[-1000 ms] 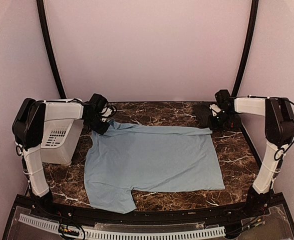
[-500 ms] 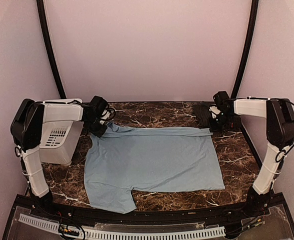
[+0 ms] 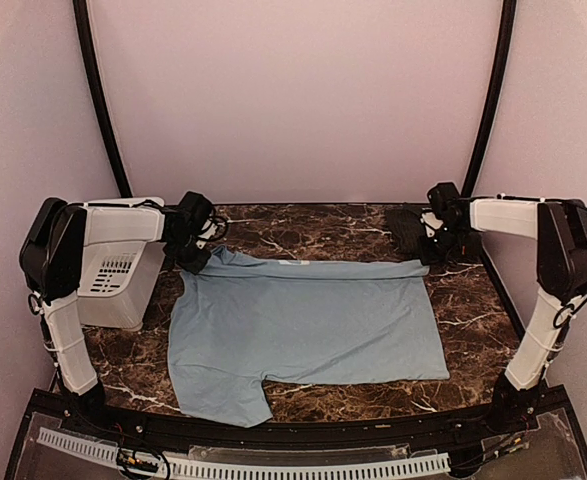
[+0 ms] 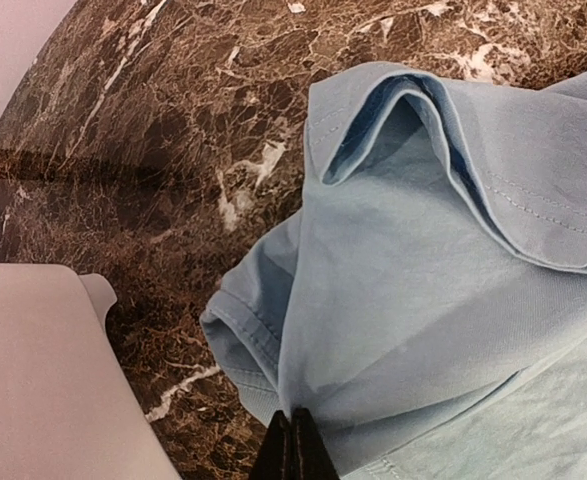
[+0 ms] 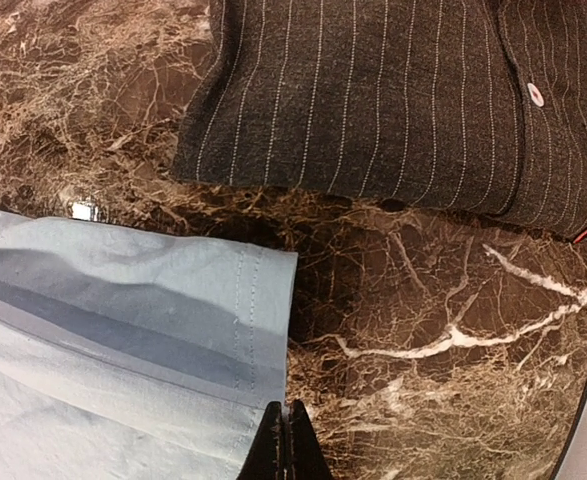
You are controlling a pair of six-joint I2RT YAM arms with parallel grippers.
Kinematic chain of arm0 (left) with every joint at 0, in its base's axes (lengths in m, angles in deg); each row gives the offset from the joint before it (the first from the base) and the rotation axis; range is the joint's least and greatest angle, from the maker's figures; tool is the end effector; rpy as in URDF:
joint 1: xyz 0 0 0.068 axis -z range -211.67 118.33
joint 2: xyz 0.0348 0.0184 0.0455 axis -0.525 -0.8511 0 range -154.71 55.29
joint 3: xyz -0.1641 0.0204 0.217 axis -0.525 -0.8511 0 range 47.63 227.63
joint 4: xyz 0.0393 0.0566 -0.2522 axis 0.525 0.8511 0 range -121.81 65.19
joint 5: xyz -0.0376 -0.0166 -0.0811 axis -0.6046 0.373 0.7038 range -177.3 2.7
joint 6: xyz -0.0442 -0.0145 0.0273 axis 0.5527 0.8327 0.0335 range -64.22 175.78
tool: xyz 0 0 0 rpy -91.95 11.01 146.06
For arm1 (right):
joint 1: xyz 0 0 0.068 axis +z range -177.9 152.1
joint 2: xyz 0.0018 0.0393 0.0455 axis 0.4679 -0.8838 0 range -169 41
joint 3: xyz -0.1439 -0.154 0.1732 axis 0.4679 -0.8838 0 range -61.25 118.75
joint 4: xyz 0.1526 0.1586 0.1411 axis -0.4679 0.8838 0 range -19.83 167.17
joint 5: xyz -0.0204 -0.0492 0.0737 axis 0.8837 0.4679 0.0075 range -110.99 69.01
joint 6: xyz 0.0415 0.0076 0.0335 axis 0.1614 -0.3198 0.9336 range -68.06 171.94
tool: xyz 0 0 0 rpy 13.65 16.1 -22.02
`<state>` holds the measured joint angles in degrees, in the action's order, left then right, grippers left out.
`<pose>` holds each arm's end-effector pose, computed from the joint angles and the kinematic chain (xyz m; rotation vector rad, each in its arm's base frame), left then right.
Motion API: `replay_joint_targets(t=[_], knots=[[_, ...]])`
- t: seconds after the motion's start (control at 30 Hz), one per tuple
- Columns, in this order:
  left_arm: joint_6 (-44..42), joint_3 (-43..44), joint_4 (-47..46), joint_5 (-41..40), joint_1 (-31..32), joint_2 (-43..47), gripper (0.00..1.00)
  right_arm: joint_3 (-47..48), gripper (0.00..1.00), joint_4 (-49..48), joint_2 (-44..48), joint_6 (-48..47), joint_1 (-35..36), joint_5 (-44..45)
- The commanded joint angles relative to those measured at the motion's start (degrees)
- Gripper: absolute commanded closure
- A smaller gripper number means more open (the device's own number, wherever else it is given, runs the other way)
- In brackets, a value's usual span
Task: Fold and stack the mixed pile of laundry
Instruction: Fold the flattened T-shirt at the center of the board.
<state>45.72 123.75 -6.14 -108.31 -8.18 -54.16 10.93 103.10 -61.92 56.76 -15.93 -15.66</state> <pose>0.3726 -0.1479 0.1861 0.6077 2.4681 0.3852 0.3615 0.0732 0.1991 -0.1375 2.6700 -0.0317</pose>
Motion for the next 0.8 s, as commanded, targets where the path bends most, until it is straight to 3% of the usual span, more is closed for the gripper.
replay_joint_targets(t=[0.0, 0.63, 0.77], knots=[[0.6, -0.4, 3.7, 0.3, -0.3, 2.5, 1.0, -0.2, 1.0, 0.5, -1.3, 0.6, 0.3, 2.4], [1.5, 0.4, 10.5, 5.7, 0.9, 0.2, 0.99, 4.8, 1.0, 2.9, -4.9, 0.6, 0.3, 5.5], [1.8, 1.8, 12.7, 10.9, 0.9, 2.1, 0.93, 4.6, 0.84, 5.1, -4.3, 0.8, 0.3, 5.7]])
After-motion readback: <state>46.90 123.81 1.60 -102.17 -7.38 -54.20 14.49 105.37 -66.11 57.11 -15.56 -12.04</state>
